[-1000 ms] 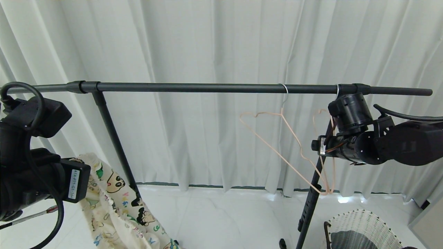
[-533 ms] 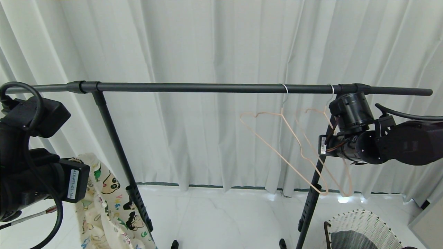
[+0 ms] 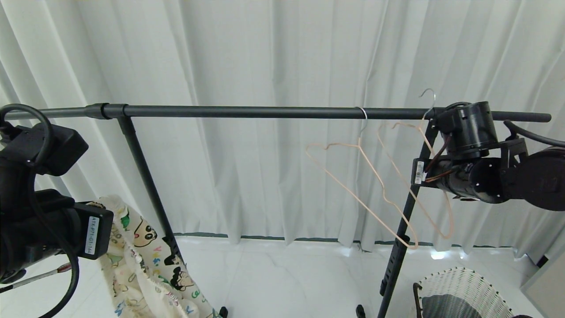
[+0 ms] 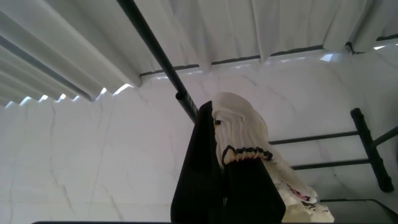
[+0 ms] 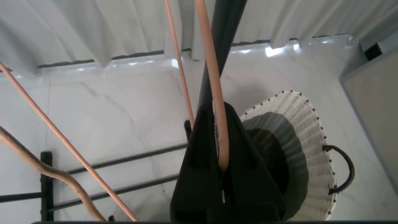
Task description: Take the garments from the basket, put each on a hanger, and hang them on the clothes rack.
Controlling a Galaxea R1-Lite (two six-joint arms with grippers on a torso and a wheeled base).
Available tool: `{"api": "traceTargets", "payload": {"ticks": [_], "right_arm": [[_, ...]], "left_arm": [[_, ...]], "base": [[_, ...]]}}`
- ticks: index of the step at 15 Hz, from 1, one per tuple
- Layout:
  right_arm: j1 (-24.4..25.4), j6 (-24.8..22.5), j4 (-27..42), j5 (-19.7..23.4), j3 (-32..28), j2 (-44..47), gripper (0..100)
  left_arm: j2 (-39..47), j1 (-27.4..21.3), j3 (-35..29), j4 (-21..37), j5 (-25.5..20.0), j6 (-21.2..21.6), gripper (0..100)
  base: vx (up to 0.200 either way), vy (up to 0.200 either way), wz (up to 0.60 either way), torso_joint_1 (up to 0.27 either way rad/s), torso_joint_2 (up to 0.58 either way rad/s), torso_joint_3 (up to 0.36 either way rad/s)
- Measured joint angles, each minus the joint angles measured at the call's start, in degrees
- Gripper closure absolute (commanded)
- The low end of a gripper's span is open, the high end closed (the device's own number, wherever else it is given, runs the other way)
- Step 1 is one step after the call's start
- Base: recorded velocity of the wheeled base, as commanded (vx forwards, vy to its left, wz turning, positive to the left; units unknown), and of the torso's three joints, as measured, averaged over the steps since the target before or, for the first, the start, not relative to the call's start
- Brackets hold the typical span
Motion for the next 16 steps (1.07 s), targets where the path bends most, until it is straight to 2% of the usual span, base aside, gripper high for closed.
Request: {"api": "traceTargets", "payload": {"ticks": [3, 5, 8, 11, 16], "right_arm": [[0.41, -1.76, -1.72, 0.01, 2.6, -2.56, 100], [0.66, -3.84, -4.16, 0.22, 6.73, -5.03, 100], [1.16, -6.9, -6.75, 0.99, 13.93, -10.69, 100], [2.38, -8.87, -7.08, 2.41, 19.66, -16.75, 100], [4.25, -15.19, -6.56, 4.19, 29.98, -30.43, 100]], "left_arm": [[-0.2, -0.06, 0.0, -0.02, 0.0, 0.07, 100], [-0.3, -0.09, 0.0, -0.13, 0.02, 0.1, 100], [-0.45, -0.09, -0.09, -1.19, 0.06, 0.43, 100], [-0.5, -0.11, -0.11, -1.22, 0.09, 0.49, 100], [-0.59, -0.17, -0.11, -1.15, 0.09, 0.54, 100]], "base": [[0.0, 0.0, 0.0, 0.0, 0.0, 0.0], [0.0, 0.0, 0.0, 0.0, 0.0, 0.0], [-0.2, 0.0, 0.0, 0.004, 0.0, -0.001], [-0.2, 0.0, 0.0, 0.001, 0.01, 0.002], [-0.2, 0.0, 0.0, 0.0, 0.0, 0.003]]}}
